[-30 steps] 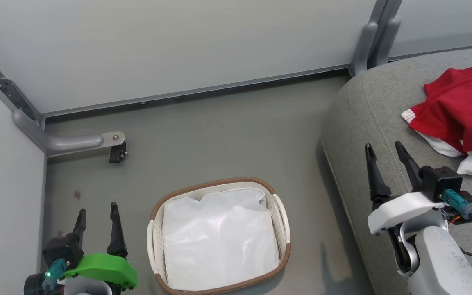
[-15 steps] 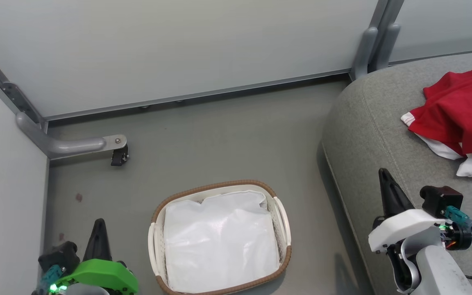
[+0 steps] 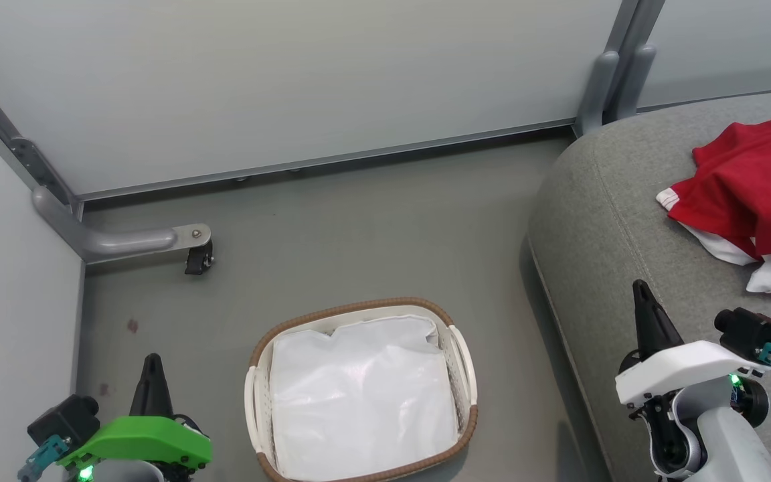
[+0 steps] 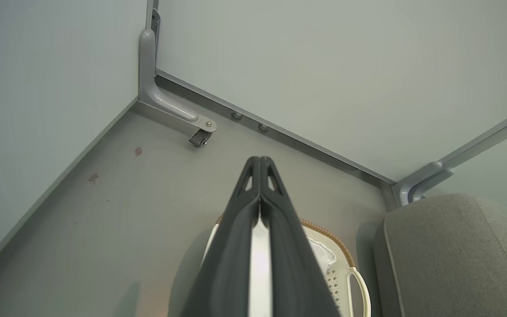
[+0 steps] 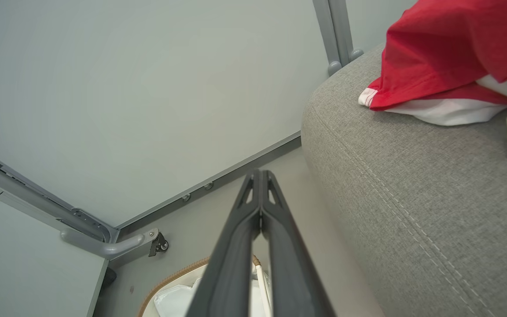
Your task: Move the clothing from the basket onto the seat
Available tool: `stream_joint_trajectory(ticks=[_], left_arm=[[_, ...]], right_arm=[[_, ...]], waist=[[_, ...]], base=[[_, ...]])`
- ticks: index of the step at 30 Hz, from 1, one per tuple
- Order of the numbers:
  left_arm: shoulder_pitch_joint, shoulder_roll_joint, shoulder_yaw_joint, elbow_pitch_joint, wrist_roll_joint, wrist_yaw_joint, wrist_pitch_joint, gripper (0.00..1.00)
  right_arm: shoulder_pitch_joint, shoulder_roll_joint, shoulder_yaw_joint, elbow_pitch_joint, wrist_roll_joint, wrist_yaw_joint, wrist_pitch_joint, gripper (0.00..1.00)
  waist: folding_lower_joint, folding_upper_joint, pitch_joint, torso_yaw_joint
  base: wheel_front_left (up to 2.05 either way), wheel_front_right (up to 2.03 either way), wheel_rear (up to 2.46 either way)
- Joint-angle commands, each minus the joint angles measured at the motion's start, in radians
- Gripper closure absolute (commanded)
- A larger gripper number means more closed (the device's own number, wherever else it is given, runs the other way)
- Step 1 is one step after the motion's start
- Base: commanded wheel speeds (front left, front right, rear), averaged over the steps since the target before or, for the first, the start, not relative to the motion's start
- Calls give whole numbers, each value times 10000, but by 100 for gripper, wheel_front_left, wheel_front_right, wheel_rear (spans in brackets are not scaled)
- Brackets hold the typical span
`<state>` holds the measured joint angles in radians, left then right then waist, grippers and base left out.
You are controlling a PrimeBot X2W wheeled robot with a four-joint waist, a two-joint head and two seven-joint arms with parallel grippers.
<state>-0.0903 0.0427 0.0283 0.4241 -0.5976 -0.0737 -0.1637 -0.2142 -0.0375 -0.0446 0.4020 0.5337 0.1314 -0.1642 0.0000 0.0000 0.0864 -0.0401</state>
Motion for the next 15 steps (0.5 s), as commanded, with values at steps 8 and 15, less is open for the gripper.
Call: stream_joint_trajectory(ticks=[8, 15], left_arm=[[-85, 48, 139, -385, -1391, -125, 346, 100], [-101, 54, 220, -546, -2329, -174, 608, 100]], right_arm=[[87, -70, -111, -366, 1469, -3, 356, 100], [198, -80, -177, -501, 2471, -3, 622, 100]], waist=[[0, 0, -66, 33], [0, 0, -122, 60]], base=[[0, 0, 0], [0, 0, 0]])
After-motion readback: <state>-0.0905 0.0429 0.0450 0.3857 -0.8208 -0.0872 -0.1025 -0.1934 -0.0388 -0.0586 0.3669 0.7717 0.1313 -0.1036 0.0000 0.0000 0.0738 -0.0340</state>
